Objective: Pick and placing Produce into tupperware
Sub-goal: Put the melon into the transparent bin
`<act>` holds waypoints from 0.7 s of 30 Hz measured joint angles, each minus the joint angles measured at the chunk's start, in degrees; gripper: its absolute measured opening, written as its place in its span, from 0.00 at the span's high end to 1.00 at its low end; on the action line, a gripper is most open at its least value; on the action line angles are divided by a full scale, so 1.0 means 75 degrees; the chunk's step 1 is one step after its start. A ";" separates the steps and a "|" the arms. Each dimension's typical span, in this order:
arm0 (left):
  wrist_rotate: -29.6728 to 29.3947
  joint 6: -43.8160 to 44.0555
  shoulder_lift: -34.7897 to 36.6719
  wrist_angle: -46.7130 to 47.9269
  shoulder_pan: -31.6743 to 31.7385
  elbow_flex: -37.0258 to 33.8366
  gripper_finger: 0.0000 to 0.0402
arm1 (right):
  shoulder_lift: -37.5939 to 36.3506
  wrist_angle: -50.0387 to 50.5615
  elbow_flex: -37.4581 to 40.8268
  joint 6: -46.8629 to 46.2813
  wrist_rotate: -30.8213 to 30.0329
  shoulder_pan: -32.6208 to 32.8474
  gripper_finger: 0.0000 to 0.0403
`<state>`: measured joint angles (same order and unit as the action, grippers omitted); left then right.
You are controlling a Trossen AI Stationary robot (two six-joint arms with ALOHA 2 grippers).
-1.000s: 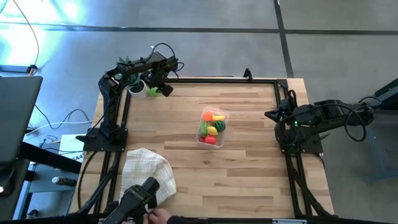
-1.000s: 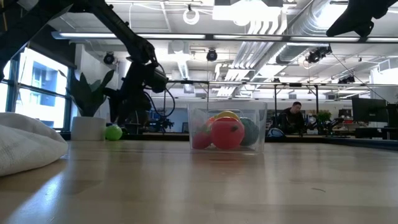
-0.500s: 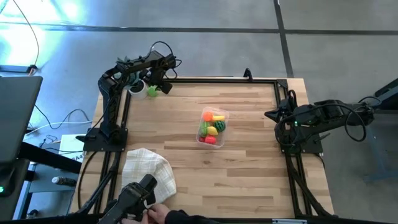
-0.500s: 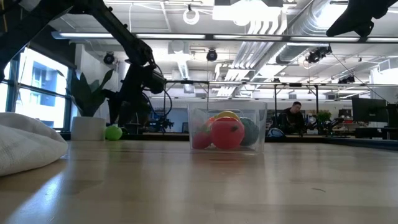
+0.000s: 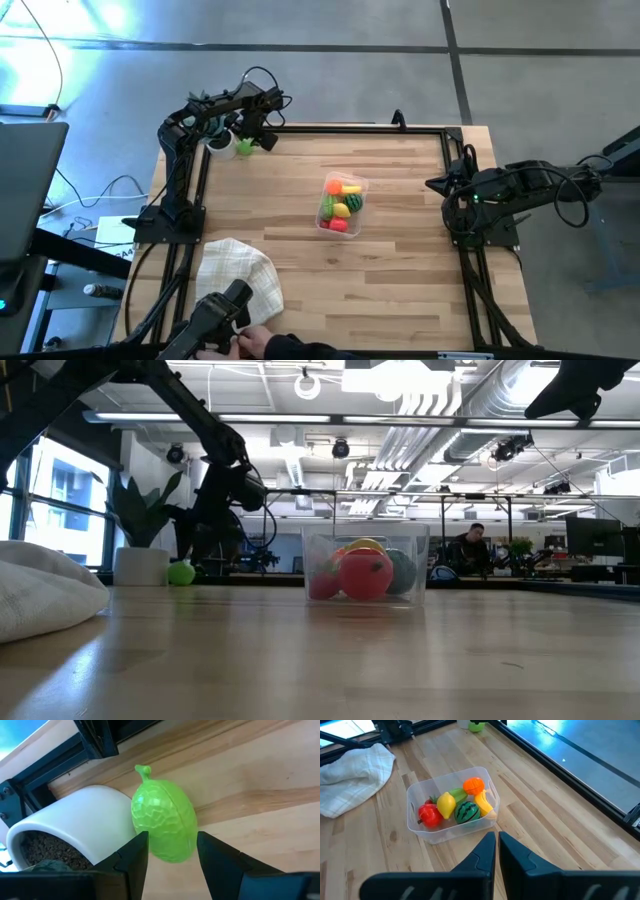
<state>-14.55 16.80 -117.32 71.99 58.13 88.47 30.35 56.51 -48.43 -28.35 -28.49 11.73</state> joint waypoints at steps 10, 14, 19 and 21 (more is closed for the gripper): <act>-0.0024 -0.0178 0.0000 0.0002 0.0000 -0.0003 0.49 | 0.0000 0.0000 -0.0001 0.0009 0.0000 0.0001 0.97; -0.0121 -0.0189 0.0000 0.0064 0.0000 -0.0003 0.38 | 0.0000 0.0000 -0.0003 0.0020 0.0000 0.0002 0.97; -0.0204 -0.0217 0.0000 0.0072 0.0000 -0.0006 0.29 | 0.0000 0.0001 -0.0001 0.0010 0.0000 0.0000 0.97; -0.0211 -0.0273 0.0000 0.0091 0.0000 -0.0006 0.26 | 0.0000 0.0000 0.0000 0.0019 0.0000 0.0000 0.97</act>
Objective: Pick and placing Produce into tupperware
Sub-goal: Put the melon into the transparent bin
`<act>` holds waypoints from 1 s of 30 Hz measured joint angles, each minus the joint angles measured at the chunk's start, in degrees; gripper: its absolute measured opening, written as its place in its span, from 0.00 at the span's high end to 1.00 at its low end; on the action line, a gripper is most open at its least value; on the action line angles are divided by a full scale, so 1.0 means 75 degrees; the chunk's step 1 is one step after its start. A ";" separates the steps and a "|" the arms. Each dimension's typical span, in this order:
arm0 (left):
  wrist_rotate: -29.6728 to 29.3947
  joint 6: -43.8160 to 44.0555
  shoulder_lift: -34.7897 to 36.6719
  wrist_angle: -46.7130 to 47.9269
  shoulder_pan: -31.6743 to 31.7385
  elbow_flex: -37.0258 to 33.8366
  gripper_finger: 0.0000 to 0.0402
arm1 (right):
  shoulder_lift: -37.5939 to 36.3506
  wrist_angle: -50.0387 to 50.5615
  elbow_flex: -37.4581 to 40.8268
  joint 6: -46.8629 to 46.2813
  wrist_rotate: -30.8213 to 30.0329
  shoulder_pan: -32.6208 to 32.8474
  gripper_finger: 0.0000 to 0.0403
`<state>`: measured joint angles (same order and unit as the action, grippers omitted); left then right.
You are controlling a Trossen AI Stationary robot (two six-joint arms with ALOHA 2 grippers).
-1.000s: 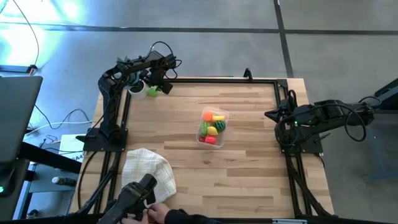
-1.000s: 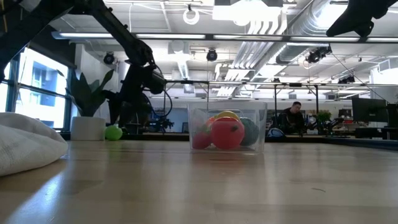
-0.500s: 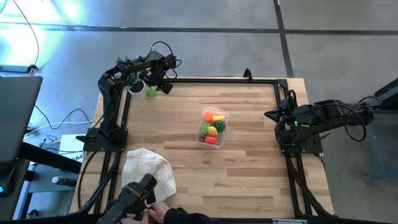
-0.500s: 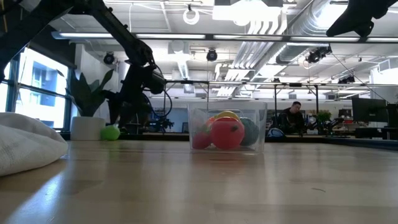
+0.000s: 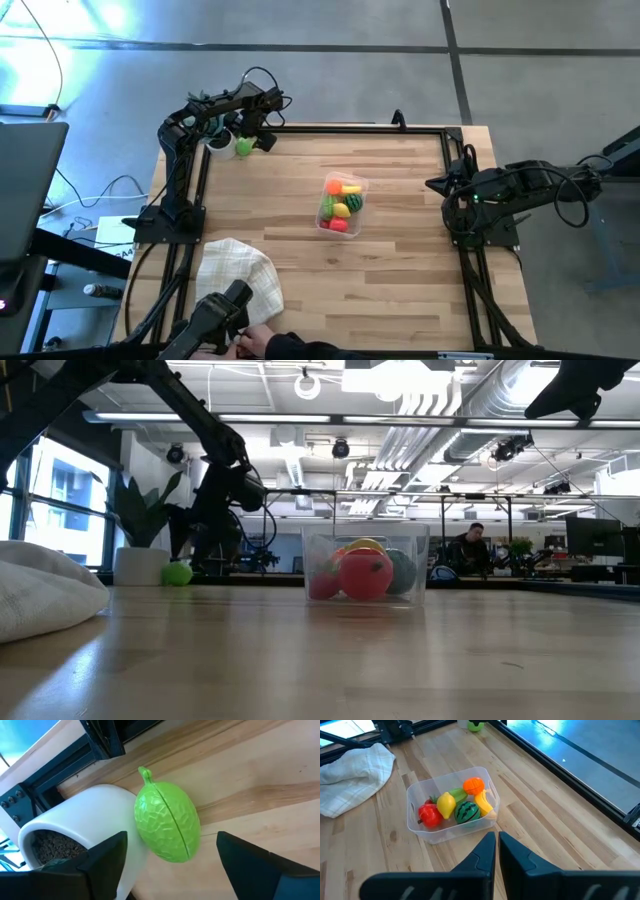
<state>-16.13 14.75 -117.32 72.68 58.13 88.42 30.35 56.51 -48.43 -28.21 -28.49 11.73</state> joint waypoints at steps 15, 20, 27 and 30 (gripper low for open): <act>0.0038 -0.0395 -0.0395 0.0008 -0.0003 -0.0003 0.26 | 0.0000 0.0001 -0.0002 -0.0028 0.0000 0.0003 0.97; 0.0042 -0.0423 -0.0463 0.0004 0.0000 -0.0006 0.26 | 0.0000 0.0000 -0.0001 -0.0010 0.0000 0.0003 0.97; 0.0005 -0.0534 -0.0510 0.0015 0.0000 -0.0006 0.26 | 0.0000 0.0000 -0.0001 -0.0026 0.0000 0.0002 0.97; 0.0005 -0.0532 -0.0510 -0.0009 0.0000 -0.0006 0.26 | 0.0000 0.0000 -0.0002 0.0003 0.0000 0.0003 0.97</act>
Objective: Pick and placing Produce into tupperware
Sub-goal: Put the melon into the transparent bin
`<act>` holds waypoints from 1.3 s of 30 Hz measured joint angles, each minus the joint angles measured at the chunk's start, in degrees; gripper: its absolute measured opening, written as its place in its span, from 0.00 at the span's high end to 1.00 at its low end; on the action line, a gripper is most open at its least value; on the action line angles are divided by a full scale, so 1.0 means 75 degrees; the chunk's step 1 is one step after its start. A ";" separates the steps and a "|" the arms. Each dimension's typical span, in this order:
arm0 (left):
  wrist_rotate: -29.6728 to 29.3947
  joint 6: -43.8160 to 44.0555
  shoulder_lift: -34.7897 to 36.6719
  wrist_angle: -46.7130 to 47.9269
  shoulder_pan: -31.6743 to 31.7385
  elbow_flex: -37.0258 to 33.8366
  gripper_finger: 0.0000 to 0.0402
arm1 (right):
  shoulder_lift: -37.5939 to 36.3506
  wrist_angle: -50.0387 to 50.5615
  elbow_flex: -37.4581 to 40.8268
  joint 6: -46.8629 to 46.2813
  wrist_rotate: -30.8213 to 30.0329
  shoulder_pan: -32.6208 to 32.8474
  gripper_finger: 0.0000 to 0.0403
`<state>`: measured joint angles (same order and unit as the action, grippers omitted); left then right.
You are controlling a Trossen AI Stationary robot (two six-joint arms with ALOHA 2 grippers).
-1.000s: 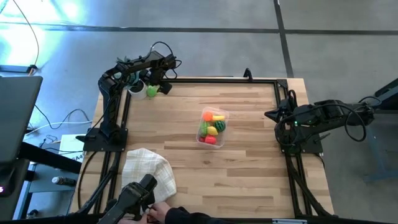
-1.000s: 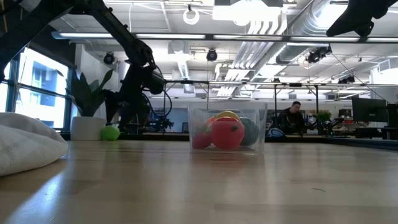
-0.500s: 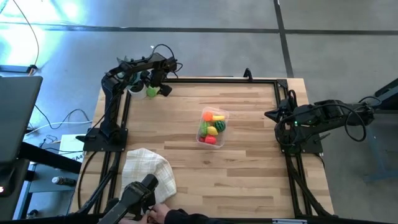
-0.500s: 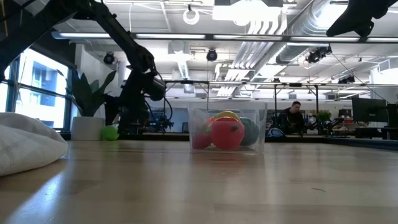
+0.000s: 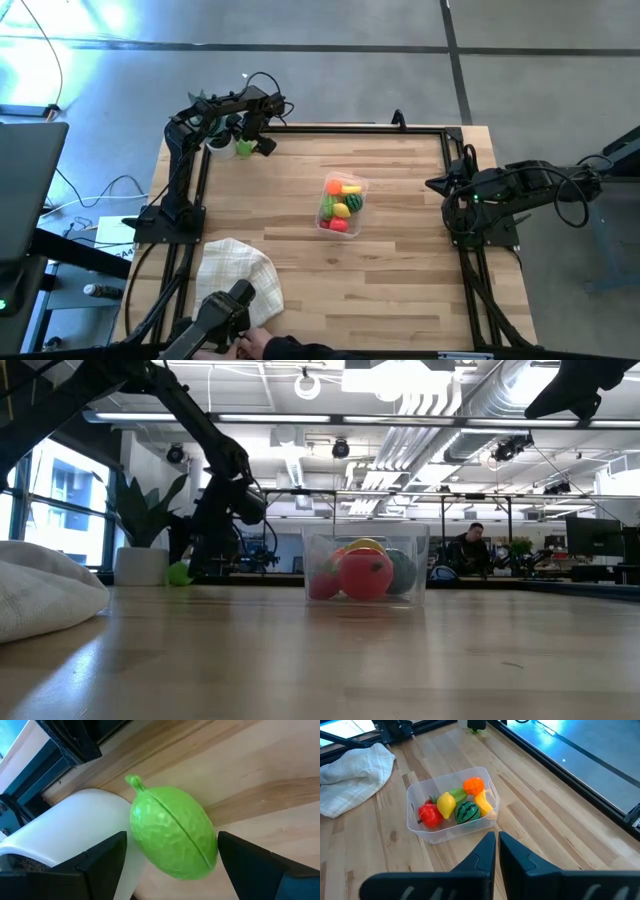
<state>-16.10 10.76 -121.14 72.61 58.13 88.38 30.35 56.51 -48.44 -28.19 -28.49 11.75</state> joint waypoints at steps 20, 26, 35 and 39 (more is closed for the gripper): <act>0.0217 -0.0193 -0.0280 -0.0223 0.0000 0.0001 0.26 | 0.0000 0.0003 -0.0001 -0.0002 0.0000 -0.0003 0.97; 0.0347 -0.0204 -0.0277 -0.0083 -0.0003 0.0003 0.26 | 0.0000 0.0000 0.0000 -0.0002 0.0000 -0.0001 0.97; 0.0493 -0.0204 -0.0277 -0.0090 -0.0003 0.0003 0.26 | 0.0000 0.0000 0.0002 -0.0029 0.0000 0.0000 0.97; 0.0490 -0.0204 -0.0277 -0.0093 -0.0003 0.0003 0.26 | 0.0000 0.0000 0.0001 -0.0003 0.0000 0.0000 0.97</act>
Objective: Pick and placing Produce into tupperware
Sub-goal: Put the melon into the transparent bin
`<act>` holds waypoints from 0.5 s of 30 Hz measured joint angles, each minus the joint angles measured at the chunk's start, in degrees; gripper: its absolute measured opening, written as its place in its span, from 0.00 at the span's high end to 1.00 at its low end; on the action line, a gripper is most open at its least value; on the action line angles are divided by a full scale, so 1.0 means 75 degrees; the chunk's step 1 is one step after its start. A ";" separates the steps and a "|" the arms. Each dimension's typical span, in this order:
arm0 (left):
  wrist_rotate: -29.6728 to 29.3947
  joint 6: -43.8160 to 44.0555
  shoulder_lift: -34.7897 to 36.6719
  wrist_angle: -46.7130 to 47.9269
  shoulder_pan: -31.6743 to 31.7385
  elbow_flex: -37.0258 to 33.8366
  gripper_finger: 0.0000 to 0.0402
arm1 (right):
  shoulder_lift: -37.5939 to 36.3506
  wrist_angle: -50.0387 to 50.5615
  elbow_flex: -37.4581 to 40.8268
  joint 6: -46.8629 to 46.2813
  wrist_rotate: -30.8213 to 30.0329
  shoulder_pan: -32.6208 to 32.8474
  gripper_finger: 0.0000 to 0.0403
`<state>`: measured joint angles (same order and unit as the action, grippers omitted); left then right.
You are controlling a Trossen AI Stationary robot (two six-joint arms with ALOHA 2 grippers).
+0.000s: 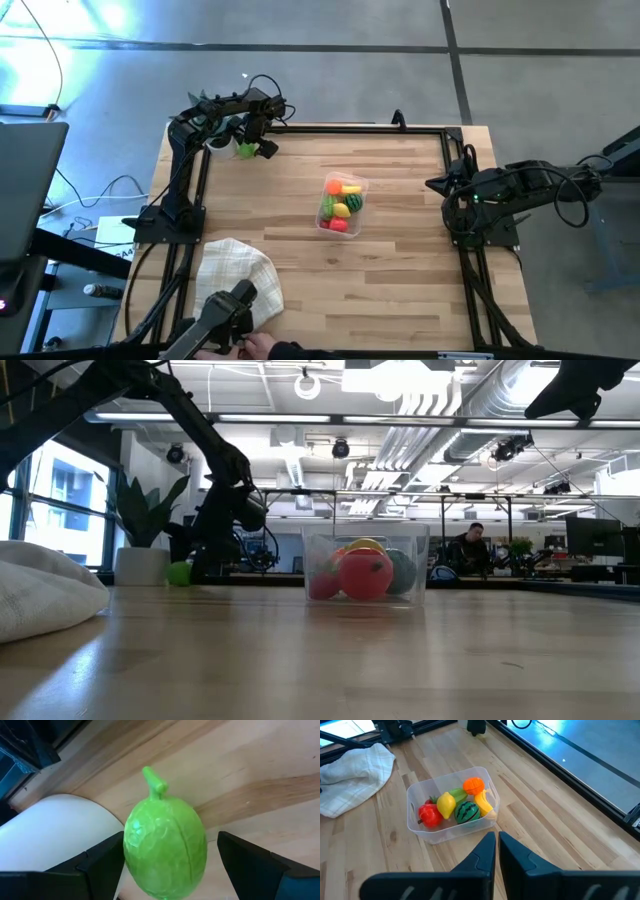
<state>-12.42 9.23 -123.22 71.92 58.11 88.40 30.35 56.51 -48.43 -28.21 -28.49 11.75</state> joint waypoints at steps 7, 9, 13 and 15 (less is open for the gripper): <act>-0.0024 0.0020 0.0000 -0.0047 0.0000 0.0000 0.32 | 0.0000 0.0001 0.0001 -0.0005 0.0000 -0.0003 0.97; -0.0025 0.0023 0.0000 -0.0047 0.0000 0.0000 0.36 | 0.0000 0.0000 0.0001 -0.0031 0.0000 -0.0003 0.97; -0.0024 0.0030 0.0004 -0.0041 0.0000 0.0000 0.43 | 0.0000 0.0000 0.0001 -0.0004 0.0000 -0.0003 0.97; -0.0024 0.0061 0.0009 -0.0040 0.0000 0.0003 0.46 | 0.0000 0.0000 -0.0002 -0.0030 0.0000 -0.0003 0.97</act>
<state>-12.60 9.69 -123.15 71.62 58.11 88.42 30.35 56.51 -48.44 -28.44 -28.49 11.73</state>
